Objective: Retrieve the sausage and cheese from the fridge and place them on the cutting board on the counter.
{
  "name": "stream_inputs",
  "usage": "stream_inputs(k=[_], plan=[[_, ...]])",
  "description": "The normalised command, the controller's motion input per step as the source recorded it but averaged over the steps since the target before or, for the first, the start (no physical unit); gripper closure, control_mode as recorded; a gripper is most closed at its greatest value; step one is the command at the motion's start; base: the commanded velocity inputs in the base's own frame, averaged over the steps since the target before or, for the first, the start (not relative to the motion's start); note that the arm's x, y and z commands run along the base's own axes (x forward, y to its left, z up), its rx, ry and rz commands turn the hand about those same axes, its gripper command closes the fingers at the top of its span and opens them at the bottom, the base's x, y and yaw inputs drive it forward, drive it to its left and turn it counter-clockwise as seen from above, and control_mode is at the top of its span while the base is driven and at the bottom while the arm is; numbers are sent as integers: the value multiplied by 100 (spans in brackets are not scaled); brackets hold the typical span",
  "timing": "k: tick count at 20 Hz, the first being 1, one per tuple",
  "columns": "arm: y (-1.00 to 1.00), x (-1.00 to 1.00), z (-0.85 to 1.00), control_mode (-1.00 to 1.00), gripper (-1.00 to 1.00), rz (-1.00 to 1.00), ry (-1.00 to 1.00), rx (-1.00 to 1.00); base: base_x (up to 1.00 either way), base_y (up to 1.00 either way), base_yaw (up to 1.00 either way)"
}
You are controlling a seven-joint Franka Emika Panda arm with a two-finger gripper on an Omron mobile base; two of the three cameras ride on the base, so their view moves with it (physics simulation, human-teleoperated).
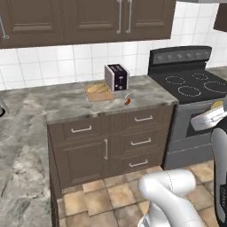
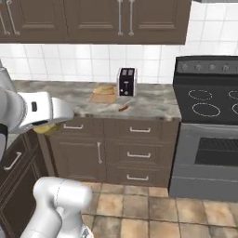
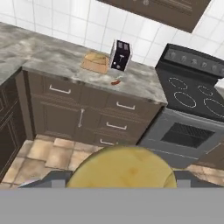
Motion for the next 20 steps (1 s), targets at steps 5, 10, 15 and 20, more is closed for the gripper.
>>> stream_inputs(k=[5, 10, 15, 20], plan=[[0, 0, 0, 100, 100, 0, 0, 0, 100, 0, 20], [0, 0, 0, 100, 100, 0, 0, 0, 99, 9, 7], [0, 0, 0, 100, 100, 0, 0, 0, 95, 13, 9], [0, 0, 0, 100, 100, 0, 0, 0, 45, 2, 0]])
